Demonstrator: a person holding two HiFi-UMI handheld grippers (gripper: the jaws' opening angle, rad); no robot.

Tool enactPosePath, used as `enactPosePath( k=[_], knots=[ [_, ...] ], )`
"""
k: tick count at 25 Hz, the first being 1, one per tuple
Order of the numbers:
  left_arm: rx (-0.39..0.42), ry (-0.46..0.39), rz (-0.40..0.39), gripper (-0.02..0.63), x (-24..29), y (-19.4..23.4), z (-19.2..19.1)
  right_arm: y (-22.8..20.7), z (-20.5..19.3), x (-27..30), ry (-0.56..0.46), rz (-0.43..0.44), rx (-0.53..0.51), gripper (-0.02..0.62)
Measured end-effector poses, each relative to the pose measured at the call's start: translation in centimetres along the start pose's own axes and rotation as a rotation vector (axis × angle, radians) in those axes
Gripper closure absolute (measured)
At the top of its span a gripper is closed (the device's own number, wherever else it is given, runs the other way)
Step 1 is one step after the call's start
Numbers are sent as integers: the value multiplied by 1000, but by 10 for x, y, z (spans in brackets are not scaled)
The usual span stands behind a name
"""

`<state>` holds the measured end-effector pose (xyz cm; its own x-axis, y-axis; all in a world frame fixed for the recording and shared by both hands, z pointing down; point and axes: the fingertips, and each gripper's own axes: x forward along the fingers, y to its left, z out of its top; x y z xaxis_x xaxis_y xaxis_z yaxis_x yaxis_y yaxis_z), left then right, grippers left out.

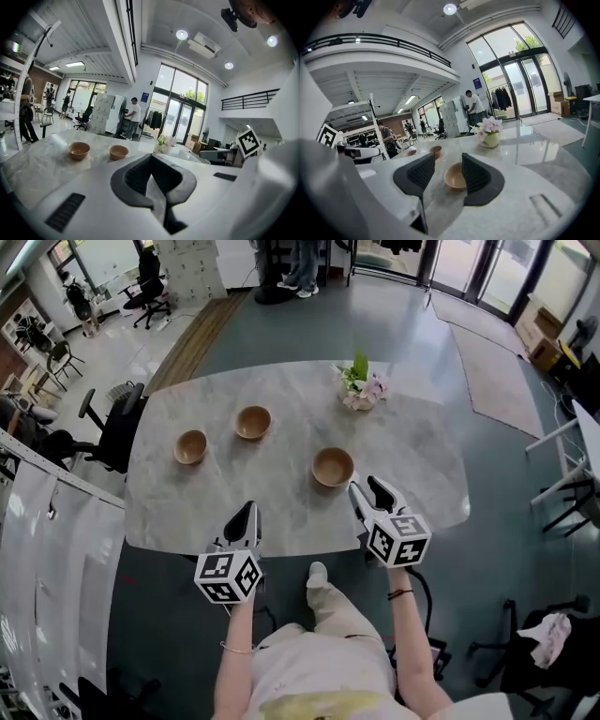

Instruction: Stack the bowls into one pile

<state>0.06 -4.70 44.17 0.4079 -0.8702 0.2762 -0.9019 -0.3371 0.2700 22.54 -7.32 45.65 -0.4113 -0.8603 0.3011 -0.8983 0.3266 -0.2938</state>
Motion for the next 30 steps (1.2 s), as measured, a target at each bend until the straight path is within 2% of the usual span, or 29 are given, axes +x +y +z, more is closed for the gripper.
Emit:
enactPosePath(
  k=[8,16,21,30],
  knots=[
    [-57,111,-22,606,73,8,-26,-47,-19,64,143,-4,17,425],
    [-128,235,-41,606,117,21,-59,-77,-55,108,314,-14,77,426],
    [-173,294,-61,606,134,23,-83,-91,-80,129,415,-35,144,427],
    [-214,331,-67,606,145,27,-100,-99,-99,147,507,-92,211,477]
  ],
)
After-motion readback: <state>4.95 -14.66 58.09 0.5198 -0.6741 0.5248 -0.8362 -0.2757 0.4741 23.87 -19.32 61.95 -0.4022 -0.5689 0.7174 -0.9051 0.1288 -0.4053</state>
